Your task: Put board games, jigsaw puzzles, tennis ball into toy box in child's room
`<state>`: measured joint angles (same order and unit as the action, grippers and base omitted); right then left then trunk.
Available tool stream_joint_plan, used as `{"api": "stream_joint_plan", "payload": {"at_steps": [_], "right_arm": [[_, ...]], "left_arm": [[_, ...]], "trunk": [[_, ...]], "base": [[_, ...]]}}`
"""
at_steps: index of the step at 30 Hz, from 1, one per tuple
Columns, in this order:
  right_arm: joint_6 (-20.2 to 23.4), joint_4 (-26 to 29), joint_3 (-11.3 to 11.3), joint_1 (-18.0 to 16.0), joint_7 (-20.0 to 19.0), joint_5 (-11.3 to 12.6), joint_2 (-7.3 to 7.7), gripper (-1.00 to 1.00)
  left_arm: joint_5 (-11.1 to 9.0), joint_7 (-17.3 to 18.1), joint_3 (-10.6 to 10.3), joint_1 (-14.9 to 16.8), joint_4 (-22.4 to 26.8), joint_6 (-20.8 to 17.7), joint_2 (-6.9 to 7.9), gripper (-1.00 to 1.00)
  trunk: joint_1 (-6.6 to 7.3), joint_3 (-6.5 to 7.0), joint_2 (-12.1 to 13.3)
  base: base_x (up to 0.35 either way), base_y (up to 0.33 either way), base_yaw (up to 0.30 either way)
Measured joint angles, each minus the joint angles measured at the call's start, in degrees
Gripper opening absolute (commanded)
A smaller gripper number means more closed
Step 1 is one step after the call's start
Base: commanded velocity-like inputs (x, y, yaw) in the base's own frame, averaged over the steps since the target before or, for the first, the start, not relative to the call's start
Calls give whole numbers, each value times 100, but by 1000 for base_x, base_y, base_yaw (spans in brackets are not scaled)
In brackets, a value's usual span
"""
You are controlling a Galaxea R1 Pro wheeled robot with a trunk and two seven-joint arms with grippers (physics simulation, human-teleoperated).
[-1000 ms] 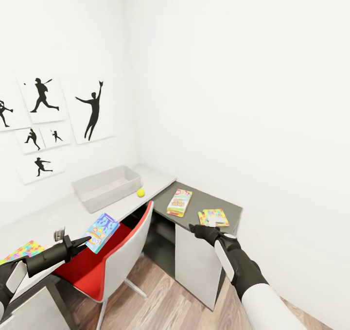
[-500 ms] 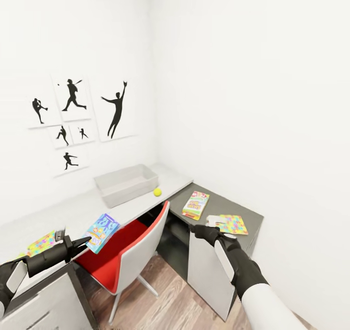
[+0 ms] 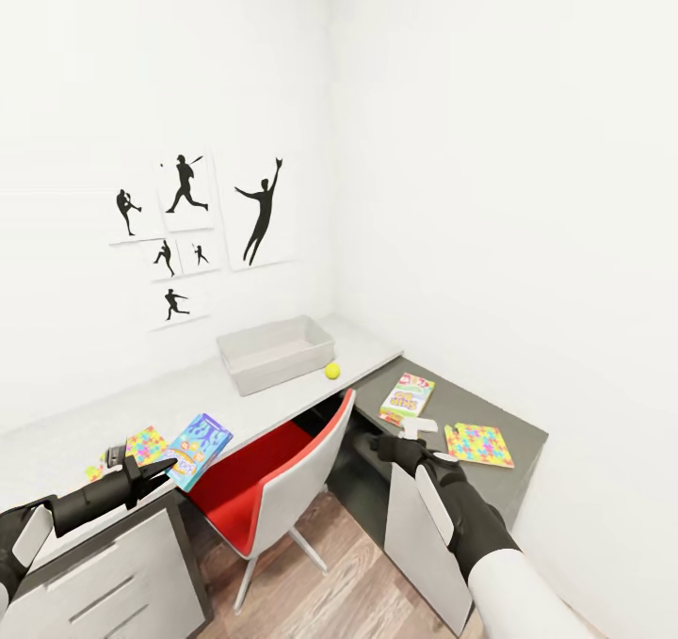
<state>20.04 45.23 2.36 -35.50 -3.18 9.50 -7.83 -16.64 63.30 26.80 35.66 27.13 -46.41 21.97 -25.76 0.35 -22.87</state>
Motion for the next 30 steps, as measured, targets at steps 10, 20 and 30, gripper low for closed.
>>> {"api": "stream_joint_plan", "payload": {"at_steps": [10, 20, 30], "right_arm": [[3, -3, 0, 0, 0, -2, 0, 100], [0, -3, -1, 0, 0, -5, 0, 100], [0, 1, 0, 0, 0, -5, 0, 100]], "left_arm": [[7, -1, 0, -1, 0, 0, 0, -100], [5, -2, -1, -2, -3, -2, -1, -100], [8, 6, -2, -1, 0, 1, 0, -100]], "trunk": [[0, 0, 0], [0, 0, 0], [0, 0, -1]], "base": [[0, 0, 5], [0, -26, 0], [43, -147, 0]]}}
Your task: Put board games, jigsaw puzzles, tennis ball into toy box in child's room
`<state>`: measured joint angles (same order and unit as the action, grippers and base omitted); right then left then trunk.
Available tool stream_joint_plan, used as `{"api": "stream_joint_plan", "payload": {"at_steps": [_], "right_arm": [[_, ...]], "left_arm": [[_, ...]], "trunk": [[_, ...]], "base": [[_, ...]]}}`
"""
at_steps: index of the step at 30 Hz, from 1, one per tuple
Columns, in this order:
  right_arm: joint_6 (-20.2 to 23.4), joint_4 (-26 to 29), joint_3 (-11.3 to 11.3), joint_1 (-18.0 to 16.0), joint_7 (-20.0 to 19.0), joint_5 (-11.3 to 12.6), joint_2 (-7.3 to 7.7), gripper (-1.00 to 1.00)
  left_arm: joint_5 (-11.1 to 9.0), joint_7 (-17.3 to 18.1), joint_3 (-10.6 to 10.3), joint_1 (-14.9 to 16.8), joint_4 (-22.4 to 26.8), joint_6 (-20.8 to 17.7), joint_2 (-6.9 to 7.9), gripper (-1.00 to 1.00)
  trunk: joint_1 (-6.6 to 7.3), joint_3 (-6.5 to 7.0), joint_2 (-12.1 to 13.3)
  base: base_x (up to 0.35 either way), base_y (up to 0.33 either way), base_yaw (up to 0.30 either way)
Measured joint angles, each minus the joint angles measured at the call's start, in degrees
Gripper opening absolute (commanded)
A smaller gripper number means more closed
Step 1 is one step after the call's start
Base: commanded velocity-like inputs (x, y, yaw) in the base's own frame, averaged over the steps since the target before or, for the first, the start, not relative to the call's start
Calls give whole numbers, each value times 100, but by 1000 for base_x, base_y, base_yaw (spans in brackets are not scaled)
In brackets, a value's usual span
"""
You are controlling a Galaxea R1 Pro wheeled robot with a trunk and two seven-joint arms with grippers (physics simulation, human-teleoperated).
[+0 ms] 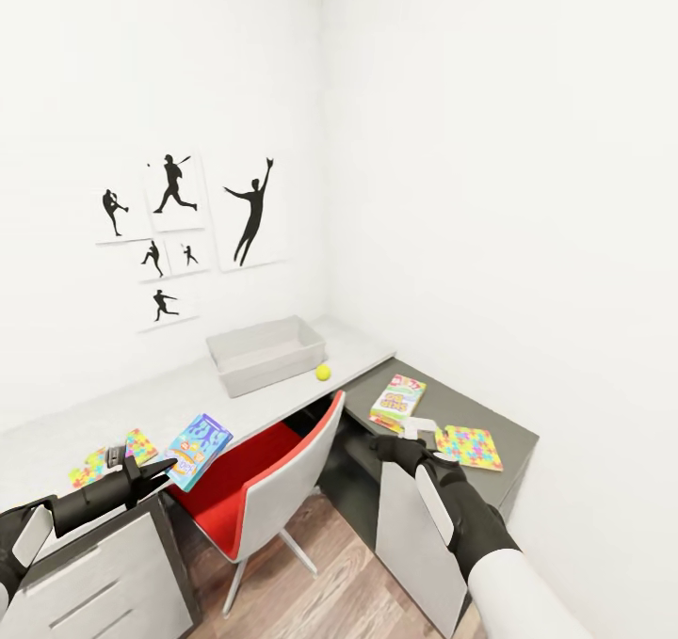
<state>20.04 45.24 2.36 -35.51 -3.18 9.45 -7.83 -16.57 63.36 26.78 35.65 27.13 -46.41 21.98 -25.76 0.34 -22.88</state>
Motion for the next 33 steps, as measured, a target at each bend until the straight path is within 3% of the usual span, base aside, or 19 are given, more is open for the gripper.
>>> {"api": "stream_joint_plan", "payload": {"at_steps": [11, 20, 33], "right_arm": [[0, -2, 0, 0, 0, 0, 0, 100], [1, 1, 0, 0, 0, 0, 0, 100], [0, 0, 0, 0, 0, 1, 0, 100]], "left_arm": [[-1, -7, -7, -3, -1, -1, 0, -100], [7, -7, -9, 0, -2, 5, 0, -100], [-1, -7, -7, 0, 0, -1, 0, -100]], "trunk": [[2, 0, 0], [2, 0, 0], [1, 0, 0]], "base": [[65, -16, 146], [268, -45, 15], [32, -3, 0]]}}
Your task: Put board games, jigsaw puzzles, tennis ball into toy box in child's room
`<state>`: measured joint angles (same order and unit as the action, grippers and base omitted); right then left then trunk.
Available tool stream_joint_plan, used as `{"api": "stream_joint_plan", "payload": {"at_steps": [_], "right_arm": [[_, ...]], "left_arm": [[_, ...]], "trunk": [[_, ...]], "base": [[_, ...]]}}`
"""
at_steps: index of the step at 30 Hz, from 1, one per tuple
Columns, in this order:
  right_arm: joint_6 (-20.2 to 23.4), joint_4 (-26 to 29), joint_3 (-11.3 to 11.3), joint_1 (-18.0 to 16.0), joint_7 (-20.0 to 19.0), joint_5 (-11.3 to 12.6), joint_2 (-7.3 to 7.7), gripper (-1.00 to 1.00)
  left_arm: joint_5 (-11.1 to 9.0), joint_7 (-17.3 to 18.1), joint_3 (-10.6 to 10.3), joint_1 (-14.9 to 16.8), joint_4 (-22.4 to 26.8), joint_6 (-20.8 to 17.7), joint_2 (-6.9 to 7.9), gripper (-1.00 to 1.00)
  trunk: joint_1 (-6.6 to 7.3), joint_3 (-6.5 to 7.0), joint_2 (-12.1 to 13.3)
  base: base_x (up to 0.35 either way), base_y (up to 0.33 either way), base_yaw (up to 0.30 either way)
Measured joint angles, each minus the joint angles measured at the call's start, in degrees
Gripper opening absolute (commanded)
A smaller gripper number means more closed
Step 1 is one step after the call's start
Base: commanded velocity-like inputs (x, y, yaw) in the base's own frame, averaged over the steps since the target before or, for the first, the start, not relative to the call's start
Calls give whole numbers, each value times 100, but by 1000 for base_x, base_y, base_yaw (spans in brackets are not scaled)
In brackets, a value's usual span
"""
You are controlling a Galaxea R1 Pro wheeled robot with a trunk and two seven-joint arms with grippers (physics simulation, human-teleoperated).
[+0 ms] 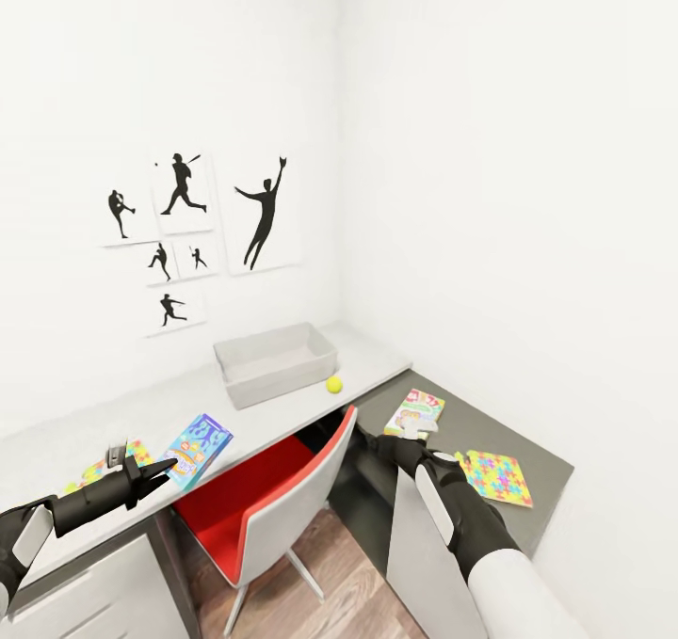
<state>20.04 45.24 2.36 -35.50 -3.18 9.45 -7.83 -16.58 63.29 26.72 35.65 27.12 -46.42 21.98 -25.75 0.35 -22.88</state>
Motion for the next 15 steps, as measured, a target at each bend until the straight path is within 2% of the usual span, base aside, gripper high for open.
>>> {"api": "stream_joint_plan", "payload": {"at_steps": [5, 15], "right_arm": [[0, 1, 0, 0, 0, 0, 0, 100], [0, 1, 0, 0, 0, 0, 0, 100]], "left_arm": [[5, 5, -1, -1, 1, 3, 0, -100], [0, 8, 0, -1, -1, 7, 0, -100]], "trunk": [[1, 0, 1], [0, 0, 0]], "base": [[169, 0, 0], [49, 0, 0]]}}
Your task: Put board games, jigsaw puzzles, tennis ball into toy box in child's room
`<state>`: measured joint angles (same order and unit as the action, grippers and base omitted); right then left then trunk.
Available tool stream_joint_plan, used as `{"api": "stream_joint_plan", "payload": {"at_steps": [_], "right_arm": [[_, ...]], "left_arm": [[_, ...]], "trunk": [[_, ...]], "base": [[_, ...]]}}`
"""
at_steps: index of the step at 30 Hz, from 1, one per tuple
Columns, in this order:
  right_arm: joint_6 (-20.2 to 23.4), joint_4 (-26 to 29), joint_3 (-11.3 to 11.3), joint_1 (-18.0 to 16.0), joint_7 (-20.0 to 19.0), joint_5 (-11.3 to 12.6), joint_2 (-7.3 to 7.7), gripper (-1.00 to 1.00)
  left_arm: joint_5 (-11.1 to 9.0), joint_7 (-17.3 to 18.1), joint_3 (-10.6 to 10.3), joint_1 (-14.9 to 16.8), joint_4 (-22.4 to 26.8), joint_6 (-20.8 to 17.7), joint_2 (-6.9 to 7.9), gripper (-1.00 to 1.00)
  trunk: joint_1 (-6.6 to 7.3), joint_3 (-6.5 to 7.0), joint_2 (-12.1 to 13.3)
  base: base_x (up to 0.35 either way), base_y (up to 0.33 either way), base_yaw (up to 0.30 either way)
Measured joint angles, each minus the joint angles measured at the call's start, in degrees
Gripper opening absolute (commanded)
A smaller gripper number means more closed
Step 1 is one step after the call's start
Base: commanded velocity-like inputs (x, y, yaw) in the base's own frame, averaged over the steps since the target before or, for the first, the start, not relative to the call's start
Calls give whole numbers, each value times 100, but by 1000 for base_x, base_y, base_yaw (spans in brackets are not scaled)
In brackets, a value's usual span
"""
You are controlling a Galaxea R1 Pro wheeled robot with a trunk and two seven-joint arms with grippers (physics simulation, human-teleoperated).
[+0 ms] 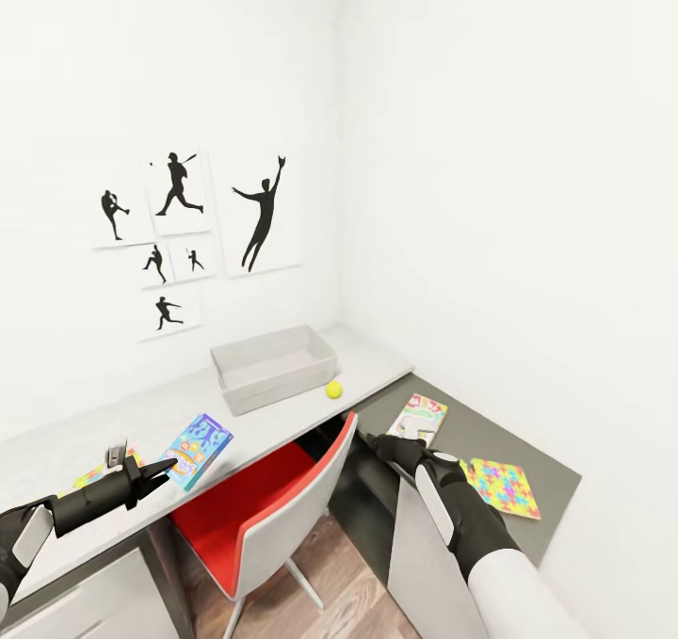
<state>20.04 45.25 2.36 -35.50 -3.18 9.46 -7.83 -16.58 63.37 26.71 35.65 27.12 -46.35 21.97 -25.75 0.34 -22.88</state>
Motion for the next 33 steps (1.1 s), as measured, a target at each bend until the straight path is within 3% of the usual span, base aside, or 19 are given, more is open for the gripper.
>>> {"api": "stream_joint_plan", "payload": {"at_steps": [20, 33], "right_arm": [[0, 4, 0, 0, 0, -8, 1, 100], [-1, 3, 0, -1, 0, -6, 0, 100]], "left_arm": [[4, 0, 2, -3, 3, 5, 0, -100], [9, 1, -3, -1, 2, 9, 1, -100]], "trunk": [[0, 0, 1], [0, 0, 1]], "base": [[112, 0, 6], [62, 0, 254]]}}
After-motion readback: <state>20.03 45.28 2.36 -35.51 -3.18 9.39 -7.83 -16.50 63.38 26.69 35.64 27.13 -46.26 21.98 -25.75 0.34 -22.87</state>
